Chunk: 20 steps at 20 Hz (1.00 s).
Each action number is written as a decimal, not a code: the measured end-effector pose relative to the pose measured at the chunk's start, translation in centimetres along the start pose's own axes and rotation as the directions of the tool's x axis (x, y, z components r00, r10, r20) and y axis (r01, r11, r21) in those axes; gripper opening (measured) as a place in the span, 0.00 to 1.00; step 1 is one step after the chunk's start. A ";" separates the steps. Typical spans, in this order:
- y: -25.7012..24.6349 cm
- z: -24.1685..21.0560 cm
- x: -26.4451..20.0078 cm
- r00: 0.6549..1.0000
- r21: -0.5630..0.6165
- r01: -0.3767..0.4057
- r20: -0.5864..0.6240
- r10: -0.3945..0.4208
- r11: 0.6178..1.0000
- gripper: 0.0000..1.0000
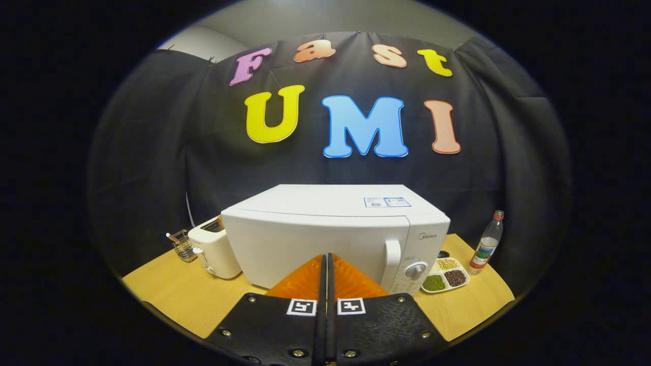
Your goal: Open the microwave, put the food inside, and close the microwave door.
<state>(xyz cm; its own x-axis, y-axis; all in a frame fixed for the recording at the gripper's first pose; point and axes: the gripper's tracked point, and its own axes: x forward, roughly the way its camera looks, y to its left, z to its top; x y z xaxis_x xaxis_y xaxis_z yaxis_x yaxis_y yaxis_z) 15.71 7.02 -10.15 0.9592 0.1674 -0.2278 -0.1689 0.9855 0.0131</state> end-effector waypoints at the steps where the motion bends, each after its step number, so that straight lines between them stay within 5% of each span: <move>1: 0.2 0.1 -1.1 1.000 0.001 -0.012 0.003 0.012 1.000 0.01; 14: -2.3 0.2 -13.6 0.994 0.045 0.067 0.082 -0.071 0.997 0.06; 16: -2.0 0.2 -14.6 0.993 0.070 0.062 0.092 -0.068 0.996 0.23; 19: -2.7 0.6 -15.4 0.989 0.092 0.089 0.114 -0.099 0.992 0.99; 20: -2.6 0.9 -15.9 0.987 0.096 0.091 0.123 -0.102 0.991 0.99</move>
<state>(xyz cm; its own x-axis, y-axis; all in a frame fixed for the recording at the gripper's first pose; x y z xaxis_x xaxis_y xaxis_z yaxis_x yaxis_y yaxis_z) 1.12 1.82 -5.67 0.9920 0.0676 -0.1062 -0.0586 0.9946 0.0857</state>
